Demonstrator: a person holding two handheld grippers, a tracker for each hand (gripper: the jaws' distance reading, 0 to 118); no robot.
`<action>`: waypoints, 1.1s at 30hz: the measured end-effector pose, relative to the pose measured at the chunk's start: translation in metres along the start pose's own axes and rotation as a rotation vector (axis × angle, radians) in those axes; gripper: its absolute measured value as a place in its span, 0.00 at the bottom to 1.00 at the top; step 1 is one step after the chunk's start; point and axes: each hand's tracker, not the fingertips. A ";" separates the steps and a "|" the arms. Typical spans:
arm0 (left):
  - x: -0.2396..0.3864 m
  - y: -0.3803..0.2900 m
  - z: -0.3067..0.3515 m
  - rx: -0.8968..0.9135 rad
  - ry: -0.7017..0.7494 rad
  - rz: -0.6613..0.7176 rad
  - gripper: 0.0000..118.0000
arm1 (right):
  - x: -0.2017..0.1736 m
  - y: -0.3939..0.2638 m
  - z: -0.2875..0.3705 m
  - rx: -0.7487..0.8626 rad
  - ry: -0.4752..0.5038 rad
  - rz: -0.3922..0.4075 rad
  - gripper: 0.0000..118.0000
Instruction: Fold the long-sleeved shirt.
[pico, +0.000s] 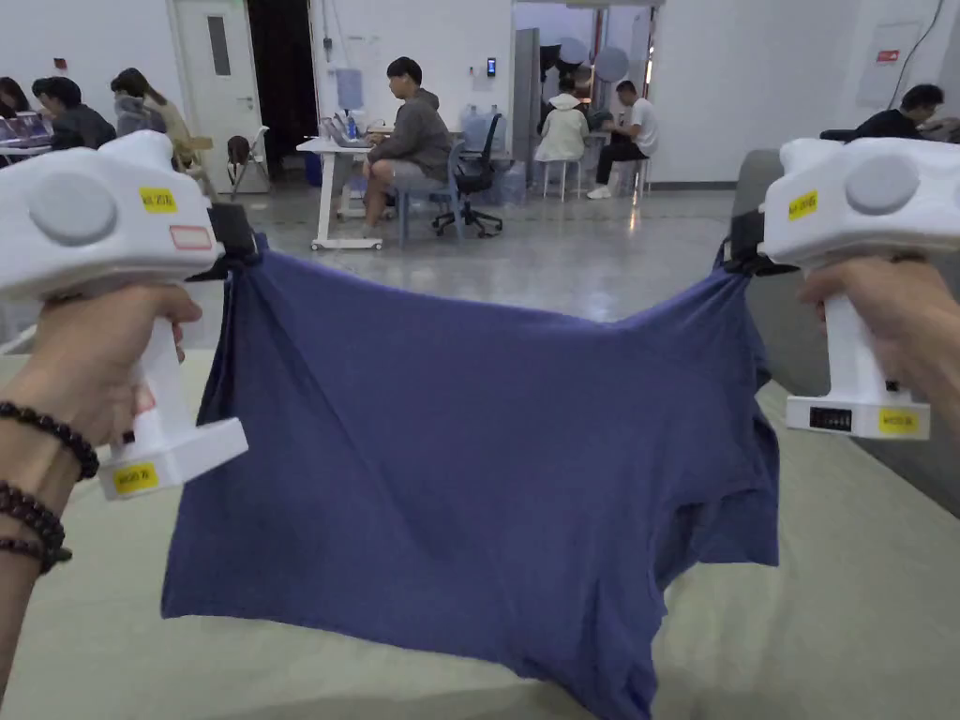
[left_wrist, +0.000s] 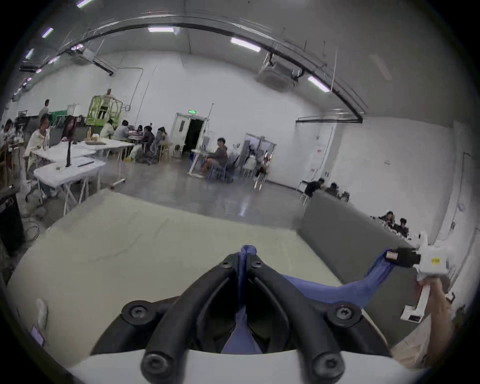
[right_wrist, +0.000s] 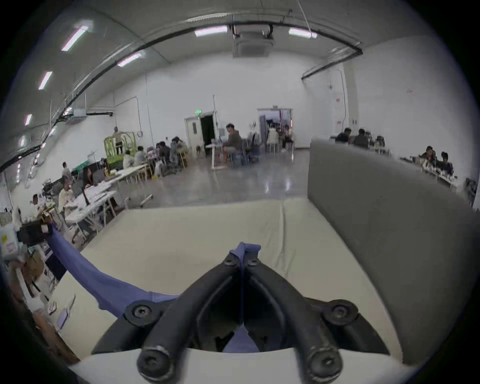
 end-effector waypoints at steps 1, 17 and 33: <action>0.006 0.021 -0.007 0.008 0.002 -0.014 0.00 | -0.004 0.019 -0.001 0.023 -0.001 0.007 0.00; 0.058 0.159 -0.007 0.169 0.137 -0.165 0.00 | -0.024 0.157 0.014 0.210 -0.029 -0.102 0.00; -0.032 -0.101 -0.080 -0.290 0.200 -0.121 0.00 | 0.000 -0.132 -0.113 -0.157 -0.036 -0.178 0.00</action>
